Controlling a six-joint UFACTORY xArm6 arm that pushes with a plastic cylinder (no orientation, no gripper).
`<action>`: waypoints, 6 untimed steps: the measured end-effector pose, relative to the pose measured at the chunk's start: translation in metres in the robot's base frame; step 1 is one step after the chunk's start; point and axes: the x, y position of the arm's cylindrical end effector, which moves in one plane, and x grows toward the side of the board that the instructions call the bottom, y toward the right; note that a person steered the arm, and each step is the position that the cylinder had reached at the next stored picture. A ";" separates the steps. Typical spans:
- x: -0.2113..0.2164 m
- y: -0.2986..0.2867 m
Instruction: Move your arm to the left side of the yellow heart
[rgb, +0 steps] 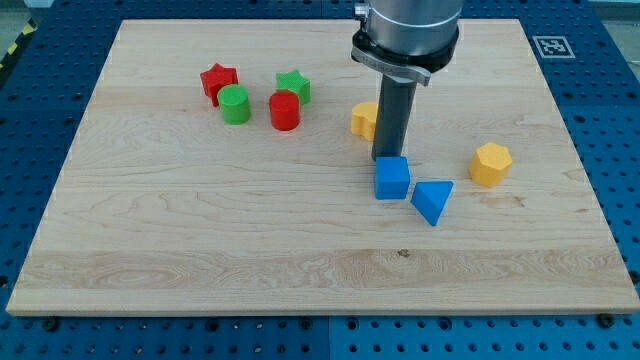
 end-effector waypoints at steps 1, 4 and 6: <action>0.002 0.000; -0.060 -0.093; -0.088 -0.069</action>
